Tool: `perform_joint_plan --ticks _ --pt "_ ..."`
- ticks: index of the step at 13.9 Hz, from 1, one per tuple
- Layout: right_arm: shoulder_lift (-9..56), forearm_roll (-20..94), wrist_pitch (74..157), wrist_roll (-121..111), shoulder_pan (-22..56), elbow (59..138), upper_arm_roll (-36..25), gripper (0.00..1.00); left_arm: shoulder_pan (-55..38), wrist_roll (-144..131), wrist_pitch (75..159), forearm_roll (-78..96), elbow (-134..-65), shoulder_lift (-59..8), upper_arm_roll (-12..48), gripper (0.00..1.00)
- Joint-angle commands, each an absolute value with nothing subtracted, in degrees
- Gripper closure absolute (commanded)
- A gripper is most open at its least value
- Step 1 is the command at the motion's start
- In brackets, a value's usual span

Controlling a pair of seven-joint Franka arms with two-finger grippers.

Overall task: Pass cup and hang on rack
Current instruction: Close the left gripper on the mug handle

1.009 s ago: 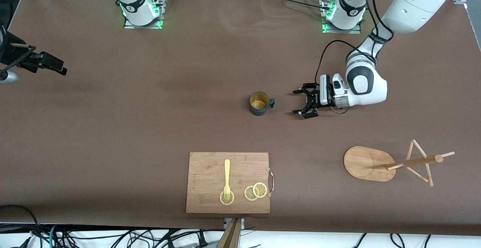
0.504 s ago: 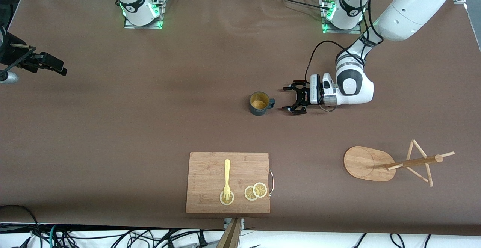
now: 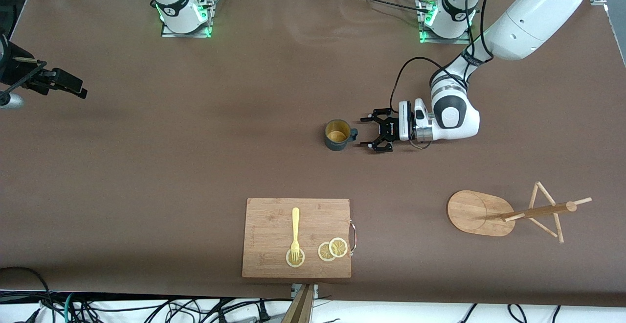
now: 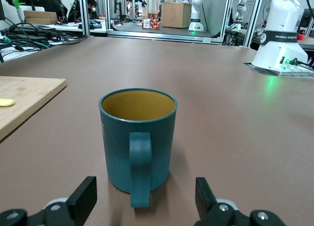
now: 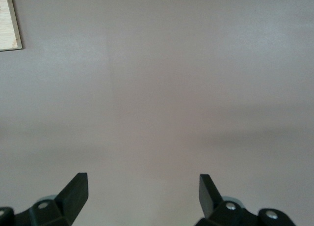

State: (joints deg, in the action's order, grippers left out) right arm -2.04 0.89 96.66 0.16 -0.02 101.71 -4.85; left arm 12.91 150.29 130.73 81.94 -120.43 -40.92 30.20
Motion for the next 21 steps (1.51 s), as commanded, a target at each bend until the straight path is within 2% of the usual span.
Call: perform_joint_plan --ticks 1,2,3,9,10,13,19,21 --pt "-2.02 0.97 96.59 0.18 -0.09 101.25 -4.92 0.0 12.83 152.67 130.43 84.02 -119.01 -42.89 30.76 0.12" --pt "-1.93 0.97 96.59 0.26 -0.17 101.25 -4.92 0.0 12.75 153.19 130.52 84.11 -118.48 -43.5 30.76 0.14" --pt "-2.02 0.97 96.59 0.26 -0.09 101.25 -4.92 0.0 12.74 153.8 130.6 84.2 -118.39 -44.03 30.94 0.21" --pt "-2.02 1.05 96.5 0.26 -0.09 101.34 -4.92 0.0 11.87 154.25 130.96 86.66 -118.3 -44.47 31.64 0.26" --pt "-2.02 1.05 96.59 0.26 -0.17 101.25 -4.92 0.0 11.78 154.25 131.04 86.75 -118.21 -44.56 31.64 0.3" --pt "-2.02 1.05 96.5 0.26 -0.18 101.25 -4.92 0.0 11.69 154.25 131.04 86.84 -117.51 -45.26 31.64 0.36" --pt "-2.02 1.05 96.5 0.26 -0.09 101.25 -4.92 0.0 11.69 154.34 131.04 86.66 -117.51 -45.26 31.64 0.6" --pt "-2.02 1.05 96.5 0.26 -0.17 101.25 -4.92 0.0 11.69 154.34 130.96 86.31 -117.51 -45.18 31.64 0.74"
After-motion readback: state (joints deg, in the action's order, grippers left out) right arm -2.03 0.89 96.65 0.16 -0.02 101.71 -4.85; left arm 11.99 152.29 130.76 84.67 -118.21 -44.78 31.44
